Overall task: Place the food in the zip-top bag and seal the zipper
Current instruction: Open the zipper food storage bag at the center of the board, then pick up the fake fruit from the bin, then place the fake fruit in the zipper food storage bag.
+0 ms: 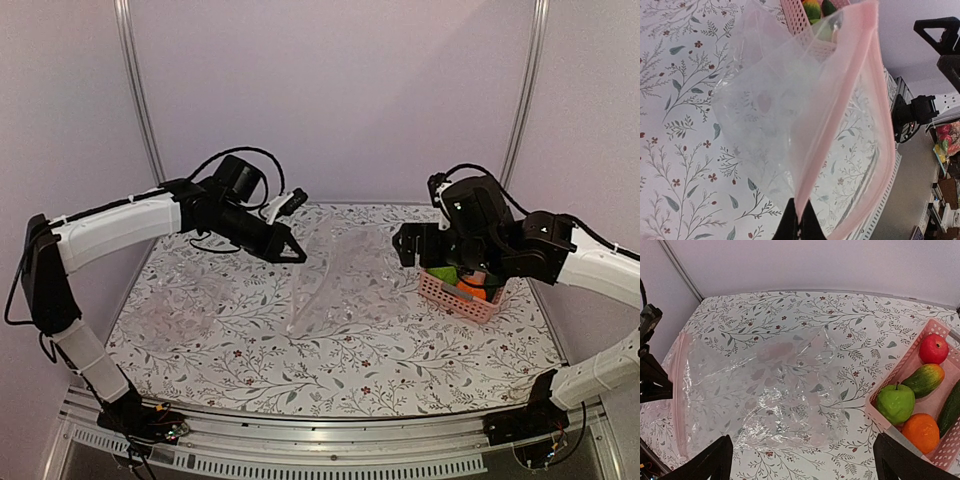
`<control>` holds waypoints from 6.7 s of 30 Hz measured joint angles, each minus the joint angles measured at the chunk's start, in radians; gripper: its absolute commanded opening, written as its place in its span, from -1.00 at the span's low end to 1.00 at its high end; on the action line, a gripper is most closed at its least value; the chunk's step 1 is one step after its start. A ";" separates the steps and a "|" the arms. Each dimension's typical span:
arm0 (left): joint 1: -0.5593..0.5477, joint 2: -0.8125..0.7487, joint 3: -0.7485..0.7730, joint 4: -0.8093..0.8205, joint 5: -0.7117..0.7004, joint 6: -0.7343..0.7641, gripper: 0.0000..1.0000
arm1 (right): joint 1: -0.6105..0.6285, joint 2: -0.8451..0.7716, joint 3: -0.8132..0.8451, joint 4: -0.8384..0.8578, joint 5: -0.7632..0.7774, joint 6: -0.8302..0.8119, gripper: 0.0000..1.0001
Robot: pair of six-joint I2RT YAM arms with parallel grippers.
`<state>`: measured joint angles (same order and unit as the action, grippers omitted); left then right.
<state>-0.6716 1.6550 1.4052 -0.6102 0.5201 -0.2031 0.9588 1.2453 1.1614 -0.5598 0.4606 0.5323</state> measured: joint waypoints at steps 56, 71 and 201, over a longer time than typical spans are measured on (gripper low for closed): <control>0.046 -0.137 -0.080 0.061 0.040 -0.033 -1.00 | -0.644 0.476 -0.034 0.008 -0.475 -0.132 0.59; 0.046 -0.137 -0.080 0.066 0.040 -0.033 -1.00 | -0.638 0.478 -0.033 0.008 -0.410 -0.126 0.42; -0.158 -0.238 -0.122 0.314 0.116 -0.377 -1.00 | 0.073 0.265 0.099 0.292 -0.606 -0.358 0.50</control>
<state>-0.8295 1.4166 1.2835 -0.2966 0.6357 -0.5804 1.0317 1.5101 1.2606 -0.2676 -0.1452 0.1745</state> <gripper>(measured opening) 0.006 0.749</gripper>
